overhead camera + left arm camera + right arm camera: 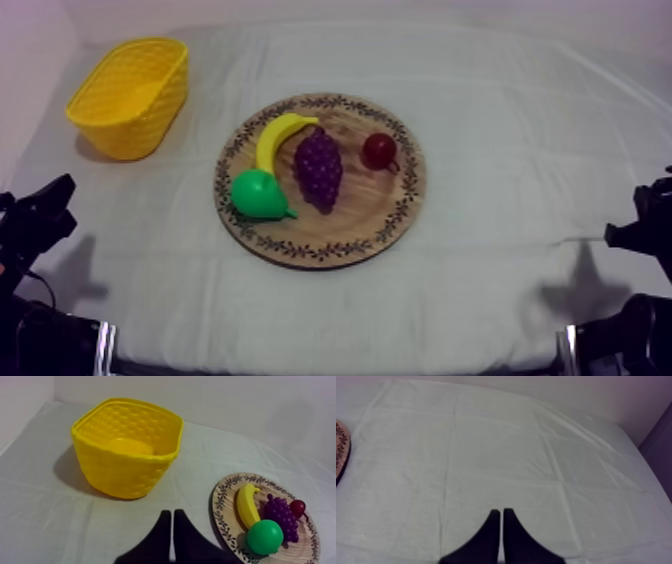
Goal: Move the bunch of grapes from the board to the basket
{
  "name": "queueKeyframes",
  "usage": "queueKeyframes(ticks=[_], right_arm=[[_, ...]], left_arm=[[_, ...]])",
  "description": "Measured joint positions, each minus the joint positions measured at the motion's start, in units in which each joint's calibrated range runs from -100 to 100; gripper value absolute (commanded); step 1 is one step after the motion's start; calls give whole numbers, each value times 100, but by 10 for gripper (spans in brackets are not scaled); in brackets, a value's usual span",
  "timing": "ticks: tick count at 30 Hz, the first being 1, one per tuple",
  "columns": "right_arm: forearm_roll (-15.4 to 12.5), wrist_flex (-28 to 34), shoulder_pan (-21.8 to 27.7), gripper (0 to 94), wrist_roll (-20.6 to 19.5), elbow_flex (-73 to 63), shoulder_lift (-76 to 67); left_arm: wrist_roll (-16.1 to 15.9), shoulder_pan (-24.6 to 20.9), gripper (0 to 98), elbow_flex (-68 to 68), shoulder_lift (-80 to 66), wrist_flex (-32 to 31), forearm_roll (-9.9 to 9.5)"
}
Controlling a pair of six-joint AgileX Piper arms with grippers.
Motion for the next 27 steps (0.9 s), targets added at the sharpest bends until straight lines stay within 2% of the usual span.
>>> queueKeyframes(ticks=[19,23,27], right_arm=[[0,0,0,3,-1,0,0],[0,0,0,3,-1,0,0],[0,0,0,3,-1,0,0]], left_arm=[[-8,20,1,55,0,-190,-6],[-77,296,1,55,0,-198,-6],[-8,774,1,55,0,-198,-11]])
